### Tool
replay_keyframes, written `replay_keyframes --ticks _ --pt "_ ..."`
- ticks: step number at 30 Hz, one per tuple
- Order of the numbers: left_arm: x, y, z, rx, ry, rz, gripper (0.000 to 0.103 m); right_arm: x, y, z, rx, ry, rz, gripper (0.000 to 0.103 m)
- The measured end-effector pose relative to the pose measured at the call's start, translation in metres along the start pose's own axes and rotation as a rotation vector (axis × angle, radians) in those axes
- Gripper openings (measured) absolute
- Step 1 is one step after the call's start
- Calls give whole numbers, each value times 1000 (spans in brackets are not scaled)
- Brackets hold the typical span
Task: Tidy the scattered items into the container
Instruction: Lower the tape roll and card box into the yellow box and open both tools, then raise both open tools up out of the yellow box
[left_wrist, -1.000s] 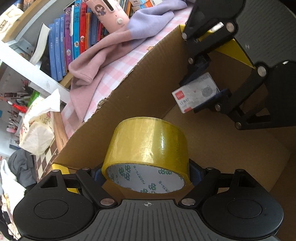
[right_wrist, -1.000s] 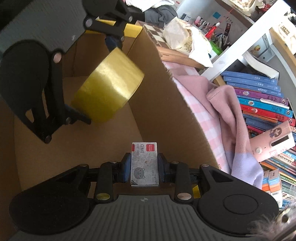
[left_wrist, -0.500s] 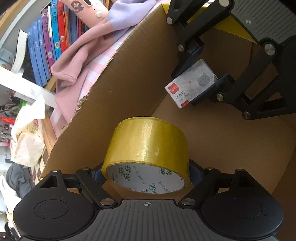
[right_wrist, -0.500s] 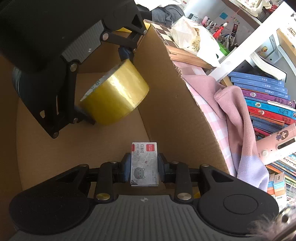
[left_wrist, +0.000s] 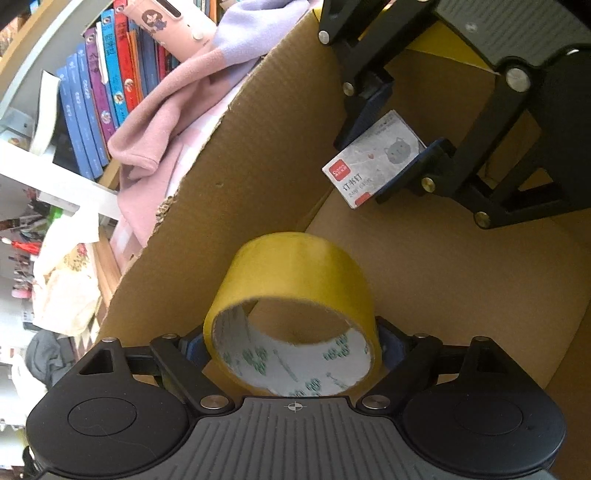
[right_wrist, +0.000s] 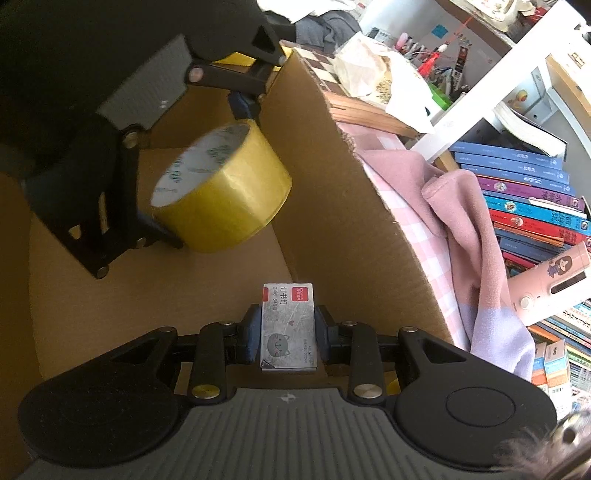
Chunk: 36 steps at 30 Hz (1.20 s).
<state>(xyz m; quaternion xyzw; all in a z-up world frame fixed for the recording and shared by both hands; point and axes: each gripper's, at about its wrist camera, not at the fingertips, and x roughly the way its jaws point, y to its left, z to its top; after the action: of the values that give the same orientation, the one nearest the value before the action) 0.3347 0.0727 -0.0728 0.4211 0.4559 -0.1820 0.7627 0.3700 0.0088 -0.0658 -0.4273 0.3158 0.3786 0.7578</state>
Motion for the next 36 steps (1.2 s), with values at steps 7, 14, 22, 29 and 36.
replay_keyframes --ticks 7,14,22,29,36 --pt "-30 -4 2 -17 -93 87 94 -13 -5 0 41 -38 -40 41" --pt "-86 -27 -21 -86 -187 143 94 -42 -9 0 81 -93 -76 41" --pt "-116 2 -26 -220 -305 192 94 -82 3 5 116 -162 -97 41" --pt "-156 -10 -40 -267 -381 213 94 -118 20 10 119 -223 -115 41" --pt "-188 -29 -58 -316 -424 228 94 -151 37 2 262 -253 -113 40"
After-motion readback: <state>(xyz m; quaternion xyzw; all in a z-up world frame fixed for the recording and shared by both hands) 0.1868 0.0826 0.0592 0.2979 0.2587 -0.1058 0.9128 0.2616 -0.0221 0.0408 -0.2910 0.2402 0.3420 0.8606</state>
